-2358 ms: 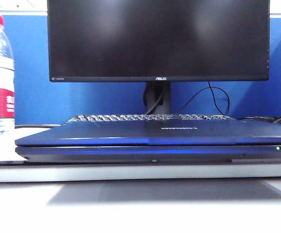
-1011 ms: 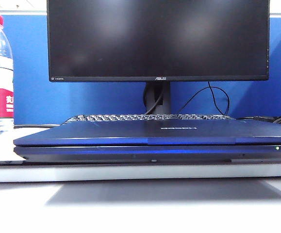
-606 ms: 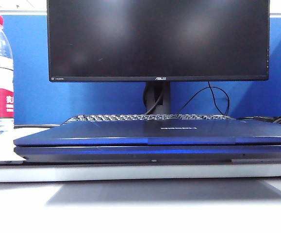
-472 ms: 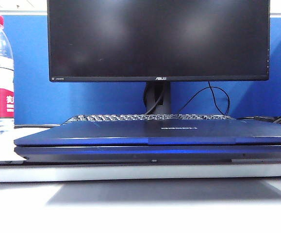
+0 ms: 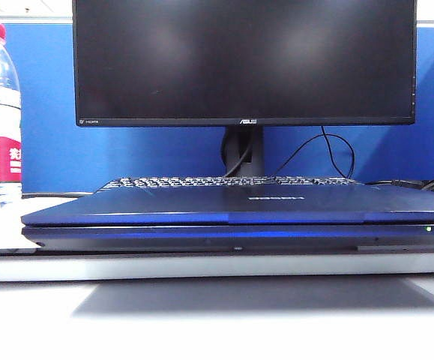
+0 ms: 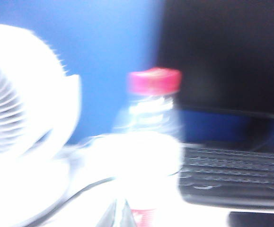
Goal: Close the lid of the black laptop.
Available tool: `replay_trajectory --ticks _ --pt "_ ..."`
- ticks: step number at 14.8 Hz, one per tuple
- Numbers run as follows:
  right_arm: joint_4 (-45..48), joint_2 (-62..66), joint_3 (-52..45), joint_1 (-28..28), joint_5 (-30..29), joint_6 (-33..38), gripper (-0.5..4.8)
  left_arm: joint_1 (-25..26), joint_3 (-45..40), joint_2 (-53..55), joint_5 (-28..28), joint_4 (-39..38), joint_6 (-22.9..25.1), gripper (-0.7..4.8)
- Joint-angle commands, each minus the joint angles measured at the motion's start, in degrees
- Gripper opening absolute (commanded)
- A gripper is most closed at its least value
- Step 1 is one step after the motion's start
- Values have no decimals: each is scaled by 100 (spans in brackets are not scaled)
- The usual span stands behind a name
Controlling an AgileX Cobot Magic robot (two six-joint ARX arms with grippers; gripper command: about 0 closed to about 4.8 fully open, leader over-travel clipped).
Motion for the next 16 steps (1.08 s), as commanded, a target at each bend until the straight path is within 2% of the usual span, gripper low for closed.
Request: replay_trajectory --ticks 1,9,13,16 --pt "59 -2 13 0 -7 17 -6 55 -378 -13 11 428 -138 -3" --pt "59 -2 13 0 -9 15 -6 203 -894 -13 -9 553 -157 -3" --pt "59 -2 13 0 -7 15 -6 260 -894 -13 -11 546 208 -3" --pt "59 -2 13 0 -9 15 -5 260 -894 -13 -50 544 160 -3"
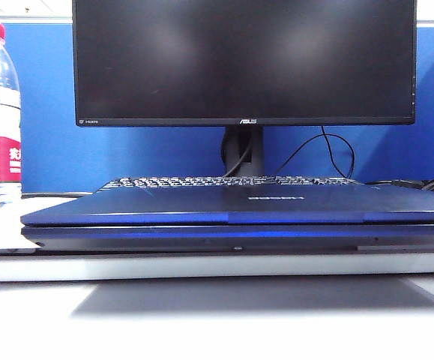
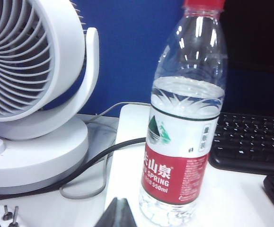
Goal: Close the lid of the black laptop.
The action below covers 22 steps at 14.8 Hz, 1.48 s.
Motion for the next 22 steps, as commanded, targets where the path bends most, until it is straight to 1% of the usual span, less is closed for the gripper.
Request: replay_trajectory --ticks 1,20,22 --pt "63 0 13 2 -7 17 -6 7 0 -11 -24 74 -22 -3" --pt "66 -2 13 2 -7 15 -6 7 0 -11 -4 76 -26 -3" --pt "-122 -109 11 -85 -17 28 -5 7 0 -11 -4 76 -26 -3"
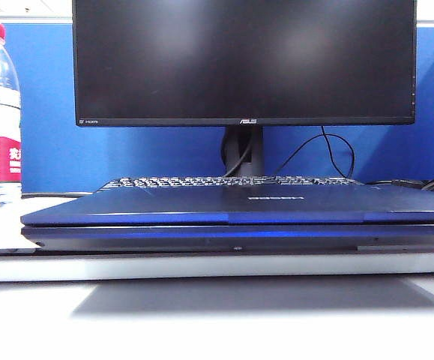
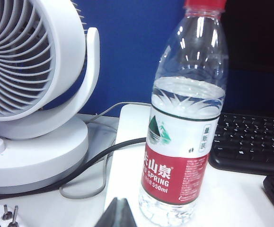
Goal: Close the lid of the black laptop.
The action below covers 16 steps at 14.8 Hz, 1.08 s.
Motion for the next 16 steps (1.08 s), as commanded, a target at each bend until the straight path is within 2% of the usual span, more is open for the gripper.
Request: replay_trajectory --ticks 1,2,4,8,10,14,16 --pt "-63 -262 -136 -238 68 26 -6 7 0 -11 2 76 -4 -3" --pt "136 -358 -376 -481 273 35 -5 7 0 -11 4 76 -4 -3" --pt "782 -509 -994 -964 291 323 -6 4 0 -11 4 76 -4 -3" --pt "1580 -535 -1849 -1534 411 763 -6 4 0 -11 2 76 -4 -3" --pt "1534 -535 -1917 -1788 481 756 -6 4 0 -11 2 76 -4 -3" --pt "1502 -562 -1917 -2750 483 752 -6 4 0 -11 2 76 -4 -3" --pt "1482 -562 -1917 -2966 485 754 -6 4 0 -11 2 76 -4 -3"
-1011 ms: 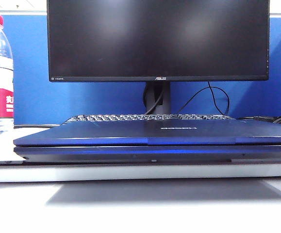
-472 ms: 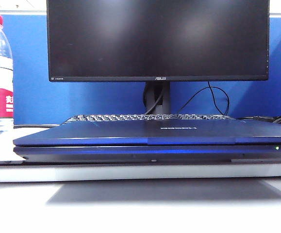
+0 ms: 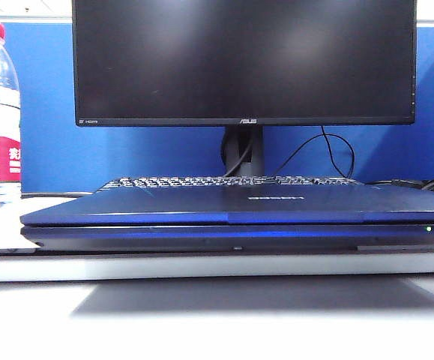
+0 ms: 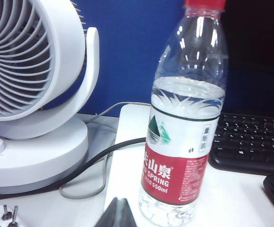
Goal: Close the lid of the black laptop.
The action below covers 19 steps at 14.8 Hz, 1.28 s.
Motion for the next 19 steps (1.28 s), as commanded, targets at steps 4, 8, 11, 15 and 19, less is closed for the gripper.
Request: replay_trajectory --ticks 4,8,11,15,19 --pt "20 -9 -42 -157 4 20 -6 4 0 -11 2 76 -4 -3" --pt "-17 -9 -42 -262 0 2 -6 4 0 -11 2 76 -4 -3" --pt "-46 -9 -42 -420 0 4 -5 4 0 -11 2 76 -4 -3" --pt "-39 -9 -39 -420 2 22 -6 4 0 -11 2 76 -4 -3" --pt "-39 -9 -39 -420 2 24 -6 4 0 -11 2 76 -4 -3"
